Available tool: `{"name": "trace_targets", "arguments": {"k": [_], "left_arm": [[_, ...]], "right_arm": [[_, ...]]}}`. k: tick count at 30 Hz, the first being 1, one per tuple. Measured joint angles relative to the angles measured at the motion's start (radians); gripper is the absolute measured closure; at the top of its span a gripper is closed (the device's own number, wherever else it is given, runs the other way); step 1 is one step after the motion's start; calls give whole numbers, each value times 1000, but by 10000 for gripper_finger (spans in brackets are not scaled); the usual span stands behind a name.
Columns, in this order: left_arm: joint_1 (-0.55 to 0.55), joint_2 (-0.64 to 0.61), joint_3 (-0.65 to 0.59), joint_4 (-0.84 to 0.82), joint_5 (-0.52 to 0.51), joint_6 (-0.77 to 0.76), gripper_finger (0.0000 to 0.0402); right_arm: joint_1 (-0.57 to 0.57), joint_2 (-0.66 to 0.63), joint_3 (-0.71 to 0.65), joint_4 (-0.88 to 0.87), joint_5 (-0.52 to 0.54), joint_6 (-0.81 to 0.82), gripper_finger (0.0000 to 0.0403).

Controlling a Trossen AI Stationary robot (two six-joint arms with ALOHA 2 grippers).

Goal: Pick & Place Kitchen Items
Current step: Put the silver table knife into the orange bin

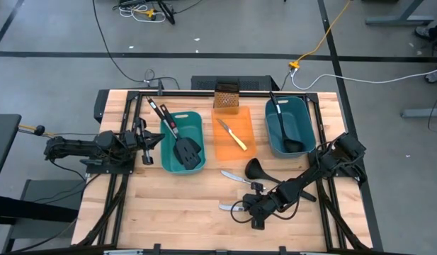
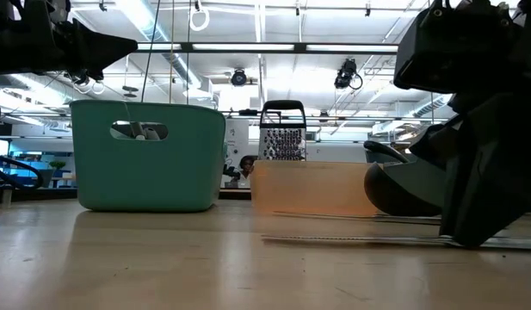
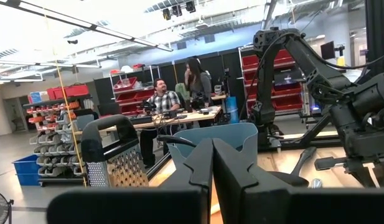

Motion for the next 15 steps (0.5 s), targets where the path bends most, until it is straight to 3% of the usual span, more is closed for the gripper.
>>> {"name": "trace_targets", "arguments": {"k": [15], "left_arm": [[0, 0, 0, 0, 0, -3, 387]], "right_arm": [[-1, -27, -4, -24, 30, -11, 357]]}}
